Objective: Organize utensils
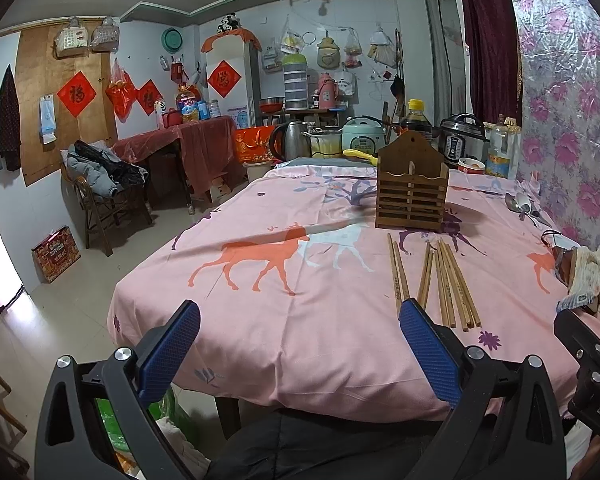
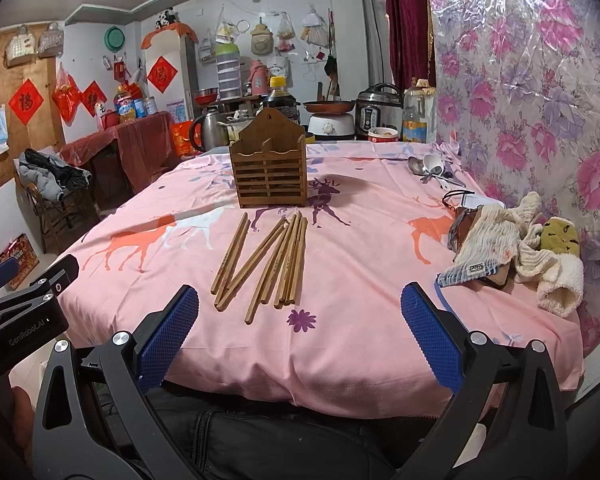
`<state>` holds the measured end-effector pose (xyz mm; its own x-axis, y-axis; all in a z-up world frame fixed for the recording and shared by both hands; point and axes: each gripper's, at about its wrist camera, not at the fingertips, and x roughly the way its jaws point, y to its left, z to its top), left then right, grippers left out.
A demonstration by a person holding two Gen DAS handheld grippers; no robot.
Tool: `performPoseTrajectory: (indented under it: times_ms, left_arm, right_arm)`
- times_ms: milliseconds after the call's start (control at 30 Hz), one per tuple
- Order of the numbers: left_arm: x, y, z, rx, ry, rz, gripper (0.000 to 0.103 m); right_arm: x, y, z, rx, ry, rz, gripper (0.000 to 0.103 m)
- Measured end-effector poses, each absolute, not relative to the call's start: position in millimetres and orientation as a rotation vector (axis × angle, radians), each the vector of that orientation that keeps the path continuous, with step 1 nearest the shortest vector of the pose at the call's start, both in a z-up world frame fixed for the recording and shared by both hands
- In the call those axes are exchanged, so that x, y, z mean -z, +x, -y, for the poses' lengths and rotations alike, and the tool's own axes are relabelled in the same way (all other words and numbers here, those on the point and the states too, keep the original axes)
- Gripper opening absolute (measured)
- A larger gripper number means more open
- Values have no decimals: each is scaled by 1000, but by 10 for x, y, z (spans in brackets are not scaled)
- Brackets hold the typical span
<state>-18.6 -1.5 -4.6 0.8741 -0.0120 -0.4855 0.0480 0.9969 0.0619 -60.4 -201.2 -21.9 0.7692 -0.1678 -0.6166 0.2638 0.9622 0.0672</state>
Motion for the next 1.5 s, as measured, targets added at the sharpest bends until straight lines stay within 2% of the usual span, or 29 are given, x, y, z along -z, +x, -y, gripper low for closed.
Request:
performPoseTrajectory:
  times_ms: [1500]
  left_arm:
    - [166,-7,-132,22,49,-574,98]
  right_arm:
    - [280,-598,2170,237,217,-665,97]
